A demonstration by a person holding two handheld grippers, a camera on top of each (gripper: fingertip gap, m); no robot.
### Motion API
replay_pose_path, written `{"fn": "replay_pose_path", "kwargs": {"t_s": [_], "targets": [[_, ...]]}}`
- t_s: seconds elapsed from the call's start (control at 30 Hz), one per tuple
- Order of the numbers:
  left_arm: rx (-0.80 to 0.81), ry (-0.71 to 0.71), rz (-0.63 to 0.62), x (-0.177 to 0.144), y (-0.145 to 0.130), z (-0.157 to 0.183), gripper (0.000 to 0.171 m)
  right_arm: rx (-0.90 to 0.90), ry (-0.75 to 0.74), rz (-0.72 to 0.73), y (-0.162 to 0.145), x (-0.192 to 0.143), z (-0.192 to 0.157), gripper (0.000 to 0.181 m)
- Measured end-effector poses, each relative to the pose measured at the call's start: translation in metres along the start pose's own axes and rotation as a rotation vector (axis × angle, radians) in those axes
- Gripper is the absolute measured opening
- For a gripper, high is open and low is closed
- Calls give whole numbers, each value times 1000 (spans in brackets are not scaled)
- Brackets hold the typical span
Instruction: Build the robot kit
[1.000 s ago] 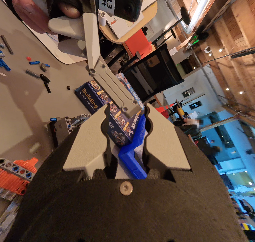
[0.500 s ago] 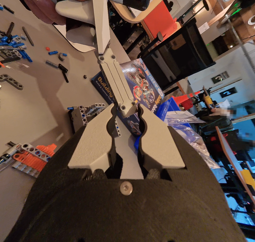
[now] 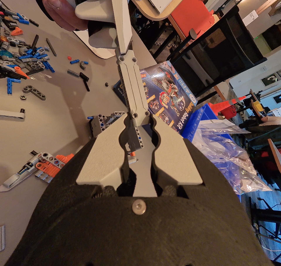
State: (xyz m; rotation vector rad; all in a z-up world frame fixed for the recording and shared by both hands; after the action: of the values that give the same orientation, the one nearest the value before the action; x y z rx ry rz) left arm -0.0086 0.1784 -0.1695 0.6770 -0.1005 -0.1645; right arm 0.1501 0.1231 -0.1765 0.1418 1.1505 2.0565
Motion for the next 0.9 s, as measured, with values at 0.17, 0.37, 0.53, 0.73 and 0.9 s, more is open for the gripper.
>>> {"fn": "replay_pose_path", "kwargs": {"t_s": [0.17, 0.37, 0.53, 0.73, 0.9], "targets": [[23, 20, 6, -1, 2, 1, 11, 9, 20, 11, 0, -1, -1, 23], [90, 65, 7, -6, 5, 4, 10, 40, 73, 29, 1, 0, -5, 24], [130, 78, 30, -7, 9, 7, 5, 64, 108, 45, 2, 0, -7, 23], [160, 76, 36, -6, 10, 6, 7, 106, 135, 59, 0, -2, -6, 23], [289, 93, 2, -4, 9, 13, 19, 129, 146, 64, -2, -3, -5, 23]]}}
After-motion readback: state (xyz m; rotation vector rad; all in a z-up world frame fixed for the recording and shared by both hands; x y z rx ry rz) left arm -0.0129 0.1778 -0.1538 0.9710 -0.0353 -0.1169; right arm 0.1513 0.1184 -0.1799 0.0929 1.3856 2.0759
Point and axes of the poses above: each gripper's, where its closed fingertips meet, x out along the fingers, y out of its top, z = x × y across the jaws, the point moved 7 cm from there along -x, back along the fingers, and after that the axes turned 10 degrees about z, right-handed, at the moved point
